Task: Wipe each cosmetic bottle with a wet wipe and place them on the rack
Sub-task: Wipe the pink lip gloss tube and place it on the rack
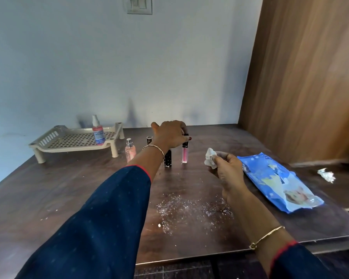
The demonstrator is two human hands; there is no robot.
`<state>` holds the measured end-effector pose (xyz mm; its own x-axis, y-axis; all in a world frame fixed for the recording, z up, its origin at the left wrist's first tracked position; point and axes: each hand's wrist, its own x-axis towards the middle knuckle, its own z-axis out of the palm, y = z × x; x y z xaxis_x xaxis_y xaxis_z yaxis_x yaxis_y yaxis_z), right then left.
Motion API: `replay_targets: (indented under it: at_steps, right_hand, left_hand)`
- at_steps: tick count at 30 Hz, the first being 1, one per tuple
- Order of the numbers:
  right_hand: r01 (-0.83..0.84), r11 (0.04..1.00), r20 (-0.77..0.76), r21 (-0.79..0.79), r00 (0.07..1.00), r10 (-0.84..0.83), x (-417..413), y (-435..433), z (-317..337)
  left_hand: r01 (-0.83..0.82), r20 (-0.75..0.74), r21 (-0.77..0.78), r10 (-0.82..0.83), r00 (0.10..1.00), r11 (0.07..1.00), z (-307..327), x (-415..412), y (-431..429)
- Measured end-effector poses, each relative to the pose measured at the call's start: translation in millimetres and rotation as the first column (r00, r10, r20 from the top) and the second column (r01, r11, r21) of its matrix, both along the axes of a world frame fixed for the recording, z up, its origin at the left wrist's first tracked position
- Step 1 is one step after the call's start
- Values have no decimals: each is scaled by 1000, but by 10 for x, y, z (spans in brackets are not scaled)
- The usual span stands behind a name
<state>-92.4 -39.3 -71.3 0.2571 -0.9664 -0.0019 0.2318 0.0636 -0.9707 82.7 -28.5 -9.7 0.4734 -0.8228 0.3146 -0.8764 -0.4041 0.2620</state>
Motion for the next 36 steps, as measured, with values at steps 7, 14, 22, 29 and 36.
replay_targets:
  at_steps: [7,14,22,29,36]
  right_hand:
    - [-3,1000,12,-12,1000,3,-57,17,35]
    - [-32,998,-19,-54,999,31,-86,174,81]
    - [-172,982,26,-77,984,175,-38,736,20]
    - [-218,857,-162,-466,974,160,115,1035,41]
    - [-478,293,-528,-828,840,-123,175,1009,171]
  left_hand:
    - [10,-10,-114,-12,1000,993,-70,-62,13]
    - [72,-119,-300,-112,987,951,79,-234,486]
    - [80,-194,-380,-164,967,921,-168,-370,1542]
    - [-36,-305,-433,-108,946,901,-405,-377,1838]
    - [-8,-339,-454,-165,926,891,-386,-427,1874]
